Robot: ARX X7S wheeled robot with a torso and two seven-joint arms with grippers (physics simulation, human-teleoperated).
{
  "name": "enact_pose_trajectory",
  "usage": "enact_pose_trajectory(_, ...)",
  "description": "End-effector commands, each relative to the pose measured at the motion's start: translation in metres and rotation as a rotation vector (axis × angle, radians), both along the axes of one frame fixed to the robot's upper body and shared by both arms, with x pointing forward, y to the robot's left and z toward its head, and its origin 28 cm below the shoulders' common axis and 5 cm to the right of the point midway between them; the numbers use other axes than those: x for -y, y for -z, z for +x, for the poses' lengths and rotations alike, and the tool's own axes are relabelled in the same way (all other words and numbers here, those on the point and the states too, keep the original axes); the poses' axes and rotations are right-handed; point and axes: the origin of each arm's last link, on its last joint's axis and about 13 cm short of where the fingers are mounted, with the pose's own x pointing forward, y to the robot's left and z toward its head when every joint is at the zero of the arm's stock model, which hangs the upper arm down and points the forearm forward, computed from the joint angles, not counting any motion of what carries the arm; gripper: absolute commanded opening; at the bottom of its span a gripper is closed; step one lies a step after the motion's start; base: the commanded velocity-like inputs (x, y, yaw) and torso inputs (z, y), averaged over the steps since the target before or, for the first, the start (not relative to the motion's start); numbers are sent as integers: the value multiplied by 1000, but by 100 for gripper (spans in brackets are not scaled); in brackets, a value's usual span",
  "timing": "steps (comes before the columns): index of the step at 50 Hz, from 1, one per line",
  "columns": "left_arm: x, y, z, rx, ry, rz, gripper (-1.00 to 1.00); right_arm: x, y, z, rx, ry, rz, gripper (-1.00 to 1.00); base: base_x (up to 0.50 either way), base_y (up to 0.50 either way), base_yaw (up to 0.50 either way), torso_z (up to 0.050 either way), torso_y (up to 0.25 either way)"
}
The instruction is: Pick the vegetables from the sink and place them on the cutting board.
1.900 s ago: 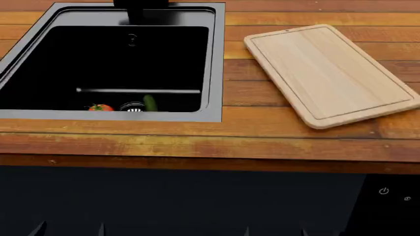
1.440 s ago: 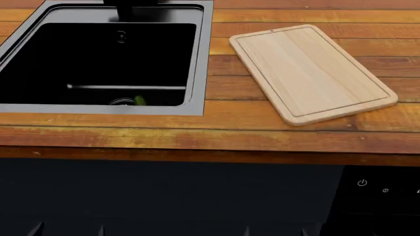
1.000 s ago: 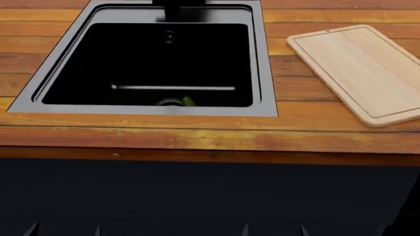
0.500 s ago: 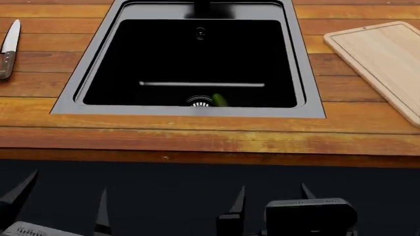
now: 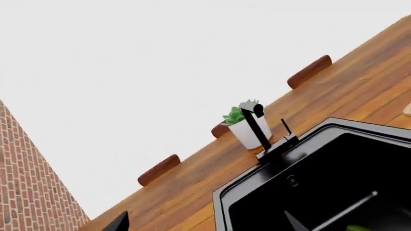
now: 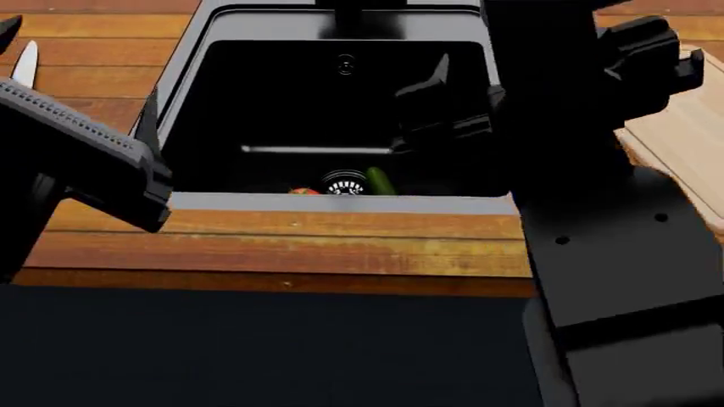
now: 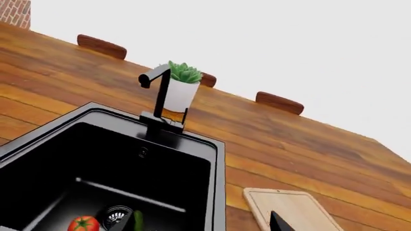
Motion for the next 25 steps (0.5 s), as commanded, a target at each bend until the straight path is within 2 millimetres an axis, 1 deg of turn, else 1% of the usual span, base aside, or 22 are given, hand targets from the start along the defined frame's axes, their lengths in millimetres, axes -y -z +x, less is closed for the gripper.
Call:
enact_pose_trajectory(1, -10, -53, 30, -47, 16, 104, 100, 18, -54, 20, -61, -5, -42, 100, 0, 0, 0, 50, -2)
enact_pose_trajectory(2, -9, -54, 31, -50, 7, 93, 100, 19, -54, 22, -66, 6, -33, 100, 0, 0, 0, 50, -4)
enact_pose_trajectory(3, -9, -51, 40, -79, -23, 43, 100, 21, -49, 30, -96, 26, -11, 100, 0, 0, 0, 50, 0)
enact_pose_trajectory(6, -6, -51, 55, -126, -37, -57, 100, 23, -43, 45, -121, 64, -15, 100, 0, 0, 0, 50, -1)
enact_pose_trajectory(8, -5, -50, 71, -151, -123, -53, 100, 24, -37, 56, -151, 119, -13, 100, 0, 0, 0, 0, 0)
enact_pose_trajectory(9, -5, -50, 78, -170, -147, -91, 100, 25, -34, 62, -152, 144, -14, 100, 0, 0, 0, 0, 0)
enact_pose_trajectory(10, -5, -49, 82, -183, -164, -80, 100, 27, -33, 67, -156, 174, 18, 100, 0, 0, 0, 0, 0)
enact_pose_trajectory(11, -4, -46, 87, -206, -187, -77, 100, 29, -30, 74, -170, 197, 13, 100, 0, 0, 0, 0, 0)
enact_pose_trajectory(13, -3, -43, 91, -214, -187, -101, 100, 31, -26, 81, -175, 208, -22, 100, 0, 0, 0, 0, 0)
enact_pose_trajectory(15, -1, -41, 92, -205, -198, -101, 100, 34, -22, 84, -221, 222, -26, 100, 441, 0, 0, 0, 0)
enact_pose_trajectory(16, -1, -40, 93, -212, -211, -109, 100, 39, -18, 86, -255, 263, -70, 100, 500, 0, 0, 0, 0)
enact_pose_trajectory(17, -1, -37, 93, -223, -222, -110, 100, 43, -16, 88, -247, 285, -41, 100, 500, 0, 0, 0, 0)
enact_pose_trajectory(18, -2, -35, 95, -236, -257, -103, 100, 46, -14, 88, -249, 304, -47, 100, 500, 0, 0, 0, 0)
enact_pose_trajectory(20, -3, -32, 93, -241, -253, -112, 100, 52, -6, 86, -272, 344, -74, 100, 500, 0, 0, 0, 0)
enact_pose_trajectory(23, -6, -27, 94, -248, -267, -112, 100, 57, 6, 85, -289, 354, -83, 100, 500, 0, 0, 0, 0)
enact_pose_trajectory(25, -8, -25, 94, -250, -275, -108, 100, 56, 8, 84, -294, 361, -94, 100, 500, 0, 0, 0, 0)
